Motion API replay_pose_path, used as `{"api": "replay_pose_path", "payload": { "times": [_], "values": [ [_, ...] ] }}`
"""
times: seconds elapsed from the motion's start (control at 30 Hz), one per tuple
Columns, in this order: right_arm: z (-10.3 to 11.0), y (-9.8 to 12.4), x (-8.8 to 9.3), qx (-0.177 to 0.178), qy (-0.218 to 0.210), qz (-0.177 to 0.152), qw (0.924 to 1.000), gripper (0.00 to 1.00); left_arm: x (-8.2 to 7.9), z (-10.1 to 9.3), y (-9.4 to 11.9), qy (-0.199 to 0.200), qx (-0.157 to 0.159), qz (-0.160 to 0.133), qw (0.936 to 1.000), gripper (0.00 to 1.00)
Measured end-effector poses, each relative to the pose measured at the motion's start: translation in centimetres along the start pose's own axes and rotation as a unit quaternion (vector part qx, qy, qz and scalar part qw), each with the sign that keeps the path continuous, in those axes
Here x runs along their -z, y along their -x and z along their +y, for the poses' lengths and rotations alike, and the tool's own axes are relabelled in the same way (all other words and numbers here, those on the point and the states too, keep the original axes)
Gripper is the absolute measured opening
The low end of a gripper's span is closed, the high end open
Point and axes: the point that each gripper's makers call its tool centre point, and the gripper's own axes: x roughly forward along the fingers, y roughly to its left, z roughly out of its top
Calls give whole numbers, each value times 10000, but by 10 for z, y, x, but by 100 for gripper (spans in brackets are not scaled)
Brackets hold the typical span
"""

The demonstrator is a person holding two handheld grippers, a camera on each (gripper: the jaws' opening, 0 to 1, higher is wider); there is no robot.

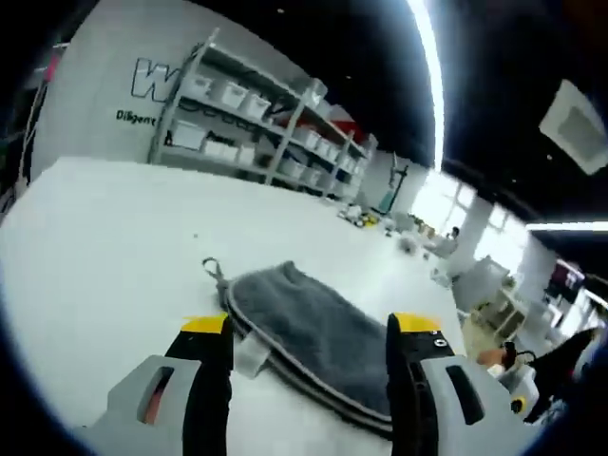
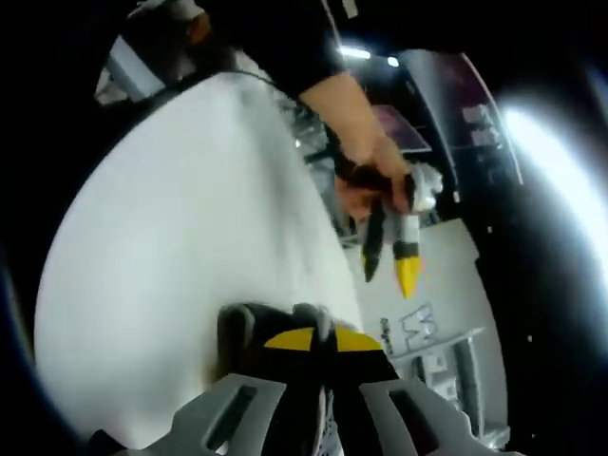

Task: Open the folded towel by lifting each exposed corner and separating the folded layers until the towel lies flat within the target outline without major curled edges

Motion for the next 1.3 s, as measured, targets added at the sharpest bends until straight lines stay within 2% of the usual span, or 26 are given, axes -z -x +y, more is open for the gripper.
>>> {"api": "replay_pose_path", "payload": {
  "times": [0.07,0.13,0.2,0.23,0.33,0.43,0.57,0.63,0.73,0.8,0.83,1.0,1.1,1.3],
  "values": [
    [-2,-1,2,8,-92,24,10000,0,2,20,-18,63,-128,128,9998,57],
    [-3,-2,4,30,-248,34,9997,0,5,28,-30,135,-137,306,9993,46],
    [-4,-1,6,37,-368,54,9993,0,4,35,-41,263,-174,331,9990,42],
    [-5,-1,6,32,-405,45,9992,0,3,35,-46,342,-180,322,9987,42],
    [-8,1,5,76,-528,-7,9986,0,11,31,-58,415,-56,542,9977,41],
    [-17,3,5,220,-1006,-140,9946,0,21,39,-65,288,-231,758,9964,40],
    [-23,4,9,287,-1265,-163,9914,0,28,54,-70,321,-486,867,9945,24],
    [-25,5,10,320,-1414,-188,9893,0,31,52,-73,385,-463,870,9944,18],
    [-26,7,10,372,-1474,-190,9882,0,32,46,-77,329,-421,860,9949,17],
    [-29,8,11,417,-1555,-190,9868,0,30,46,-77,461,-446,822,9945,7],
    [-30,8,13,443,-1613,-181,9857,0,30,43,-76,537,-437,826,9942,5],
    [-37,13,14,519,-1858,-237,9809,0,23,35,-72,498,-387,886,9941,3],
    [-42,15,16,605,-2045,-255,9767,0,18,36,-71,481,-370,916,9939,3],
    [-43,16,20,642,-2176,-209,9737,0,14,39,-69,413,-421,937,9938,2]
  ]
}}
